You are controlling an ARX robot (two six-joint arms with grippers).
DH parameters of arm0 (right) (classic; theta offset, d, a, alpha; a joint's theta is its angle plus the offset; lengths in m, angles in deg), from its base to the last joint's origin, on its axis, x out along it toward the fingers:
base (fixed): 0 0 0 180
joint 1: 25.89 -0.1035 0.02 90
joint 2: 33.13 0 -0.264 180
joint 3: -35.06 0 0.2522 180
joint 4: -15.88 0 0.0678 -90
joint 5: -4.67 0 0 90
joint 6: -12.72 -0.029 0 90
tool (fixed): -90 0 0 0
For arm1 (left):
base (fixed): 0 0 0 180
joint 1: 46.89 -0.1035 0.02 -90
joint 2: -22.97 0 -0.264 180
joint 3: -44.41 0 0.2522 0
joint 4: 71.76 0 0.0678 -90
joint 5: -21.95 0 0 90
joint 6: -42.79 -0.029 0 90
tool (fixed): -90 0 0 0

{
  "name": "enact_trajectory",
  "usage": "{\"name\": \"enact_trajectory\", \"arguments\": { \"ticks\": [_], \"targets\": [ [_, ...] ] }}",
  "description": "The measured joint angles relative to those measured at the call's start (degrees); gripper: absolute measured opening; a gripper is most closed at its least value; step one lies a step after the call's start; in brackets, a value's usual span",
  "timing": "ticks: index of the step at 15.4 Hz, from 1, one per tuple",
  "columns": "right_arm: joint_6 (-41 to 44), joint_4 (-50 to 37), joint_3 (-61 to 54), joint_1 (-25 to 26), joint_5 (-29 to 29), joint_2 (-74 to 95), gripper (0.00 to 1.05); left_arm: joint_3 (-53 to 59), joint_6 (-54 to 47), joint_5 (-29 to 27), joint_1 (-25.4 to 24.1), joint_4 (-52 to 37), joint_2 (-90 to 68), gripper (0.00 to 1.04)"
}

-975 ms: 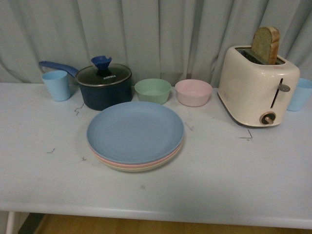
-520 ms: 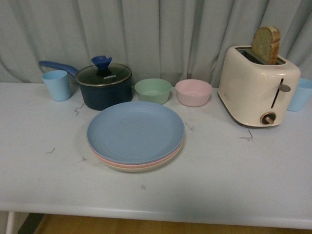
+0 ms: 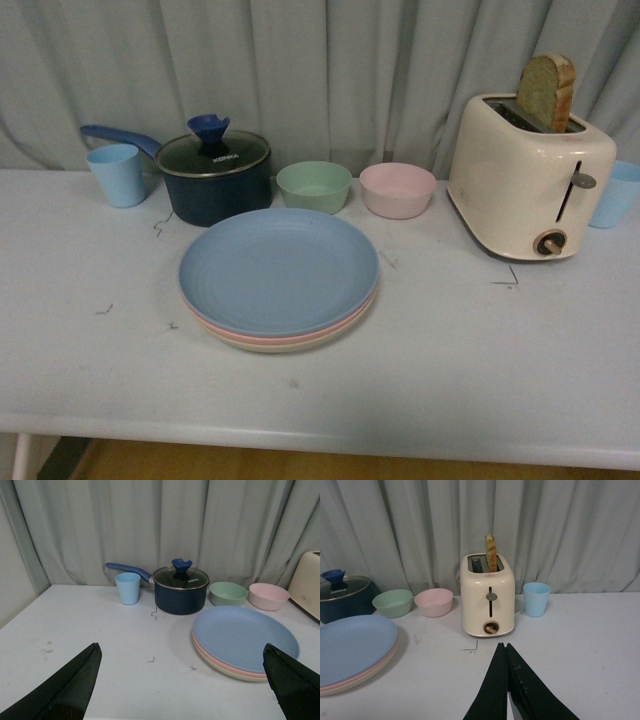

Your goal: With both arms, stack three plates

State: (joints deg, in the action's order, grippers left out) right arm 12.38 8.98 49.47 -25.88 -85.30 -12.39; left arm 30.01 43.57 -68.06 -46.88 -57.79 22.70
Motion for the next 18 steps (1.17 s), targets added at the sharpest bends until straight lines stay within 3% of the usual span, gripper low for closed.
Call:
{"name": "enact_trajectory", "arguments": {
  "ticks": [9,10,11,18],
  "targets": [
    [0.0,10.8,0.0,0.0,0.0,-11.0,0.02,0.0,0.0,0.0,0.0,0.0,0.0,0.98],
    [0.0,18.8,0.0,0.0,-0.1,-15.9,0.02,0.0,0.0,0.0,0.0,0.0,0.0,0.98],
    [0.0,20.8,0.0,0.0,0.0,-17.9,0.02,0.0,0.0,0.0,0.0,0.0,0.0,0.98],
    [0.0,20.9,0.0,0.0,0.0,-20.6,0.02,0.0,0.0,0.0,0.0,0.0,0.0,0.98]
  ]
}}
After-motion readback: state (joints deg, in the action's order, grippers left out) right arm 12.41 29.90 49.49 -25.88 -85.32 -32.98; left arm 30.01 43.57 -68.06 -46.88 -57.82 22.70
